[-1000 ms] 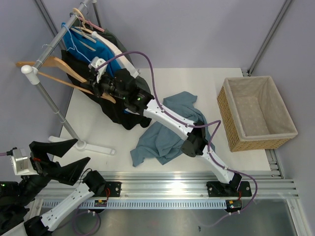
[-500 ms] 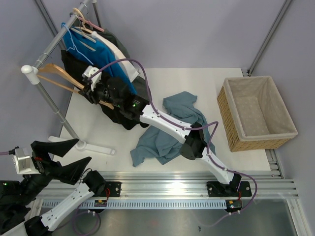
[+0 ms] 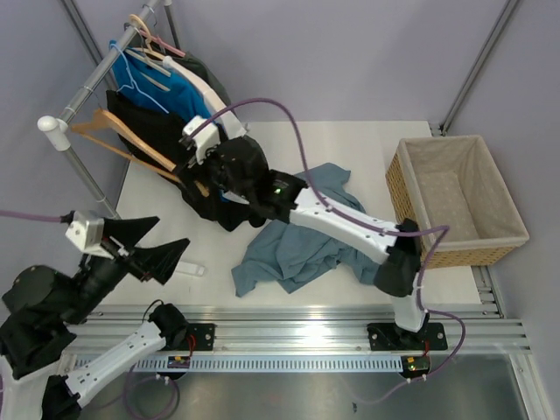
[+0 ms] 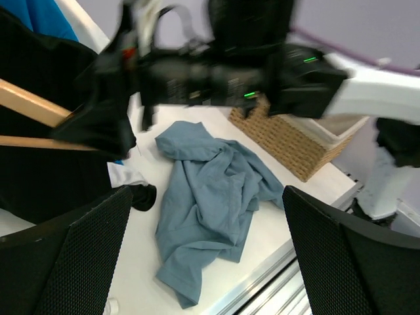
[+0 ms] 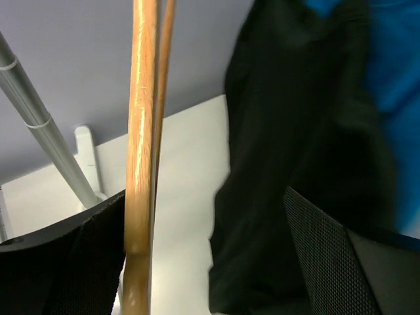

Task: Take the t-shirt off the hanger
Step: Place the hanger at the clothesline, then pick up the T-shirt from the center of the board.

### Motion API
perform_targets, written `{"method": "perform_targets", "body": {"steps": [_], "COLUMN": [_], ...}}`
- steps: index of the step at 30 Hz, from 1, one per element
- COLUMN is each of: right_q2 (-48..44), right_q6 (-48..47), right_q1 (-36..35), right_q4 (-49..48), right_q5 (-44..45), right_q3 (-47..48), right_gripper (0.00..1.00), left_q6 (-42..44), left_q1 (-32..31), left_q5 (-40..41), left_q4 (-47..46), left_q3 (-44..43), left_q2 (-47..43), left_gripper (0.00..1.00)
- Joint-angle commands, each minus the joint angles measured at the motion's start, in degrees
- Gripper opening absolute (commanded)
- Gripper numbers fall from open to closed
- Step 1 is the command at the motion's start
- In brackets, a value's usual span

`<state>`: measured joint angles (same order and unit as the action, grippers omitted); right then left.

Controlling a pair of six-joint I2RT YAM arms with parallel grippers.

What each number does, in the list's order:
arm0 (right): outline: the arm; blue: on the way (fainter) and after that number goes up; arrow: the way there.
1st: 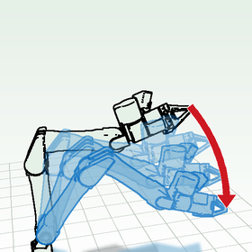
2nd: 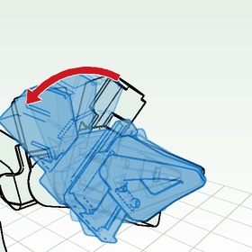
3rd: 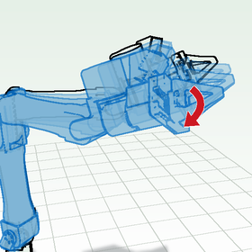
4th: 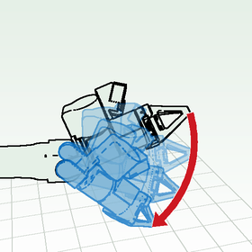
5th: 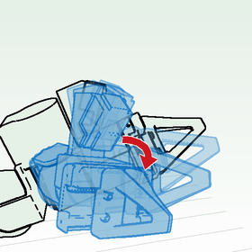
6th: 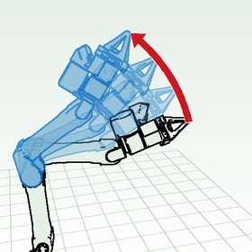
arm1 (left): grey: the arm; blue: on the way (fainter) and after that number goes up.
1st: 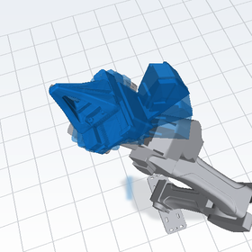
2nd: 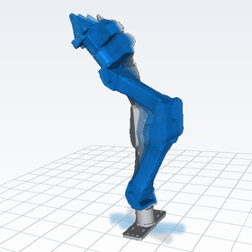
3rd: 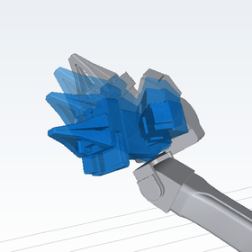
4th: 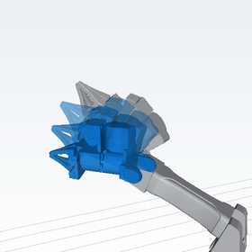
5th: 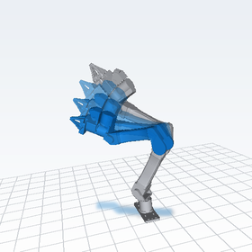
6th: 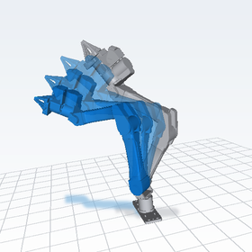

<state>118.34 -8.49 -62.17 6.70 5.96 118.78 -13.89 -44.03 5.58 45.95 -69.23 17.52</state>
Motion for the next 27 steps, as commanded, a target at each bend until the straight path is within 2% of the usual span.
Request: {"method": "perform_targets", "body": {"steps": [1, 4, 5, 8, 13, 15, 16, 17, 19, 23, 27], "right_q2": [-14.9, -20.8, -22.4, -28.9, -41.9, -46.0, -46.9, -47.2, -46.8, -41.8, -39.7], "right_q6": [-1.7, -0.5, 0.5, 6.6, 21.8, 26.5, 27.9, 29.5, 32.7, 34.7, 39.9], "right_q1": [0.3, 1.3, 1.5, 2.9, 6.0, 6.7, 6.8, 7.5, 9.1, 16.4, 20.7], "right_q4": [0.8, 8.4, 9.6, 15.3, 21.2, 20.8, 20.6, 20.5, 20.1, 19.8, 18.2], "right_q5": [11.0, 18.0, 22.2, 26.3, 26.2, 25.9, 27.0, 28.3, 27.7, 22.3, 24.3], "right_q3": [-3.2, -5.7, -8.7, -16.3, -32.2, -37.5, -42.4, -44.6, -49.1, -53.3, -56.9], "right_gripper": [1.0, 0.99, 1.0, 0.99, 0.99, 0.99, 0.99, 0.99, 0.99, 0.99, 0.99], "left_q6": [1.1, 0.1, -0.4, -1.1, -2.1, -3.3, -4.2, -6.0, -7.5, -8.3, -8.3], "left_q1": [0.1, 0.1, 0.1, 0.1, 0.1, 0.1, 0.1, 0.1, 0.1, 0.1, 0.0], "left_q5": [3.6, 1.7, 1.4, 1.2, 2.9, 2.5, 2.0, -0.4, -2.6, -3.2, -2.6], "left_q4": [-4.9, -8.6, -10.2, -14.7, -23.9, -26.6, -28.0, -32.5, -38.1, -40.9, -42.6], "left_q3": [-3.3, -2.8, -2.4, 0.5, 8.8, 11.8, 13.6, 18.1, 21.8, 25.3, 27.0], "left_q2": [5.7, 8.9, 9.9, 13.5, 19.8, 21.4, 22.1, 23.3, 24.9, 30.1, 32.8], "left_gripper": [0.99, 0.99, 0.99, 0.99, 0.99, 0.99, 0.99, 0.99, 0.99, 0.99, 0.99]}}
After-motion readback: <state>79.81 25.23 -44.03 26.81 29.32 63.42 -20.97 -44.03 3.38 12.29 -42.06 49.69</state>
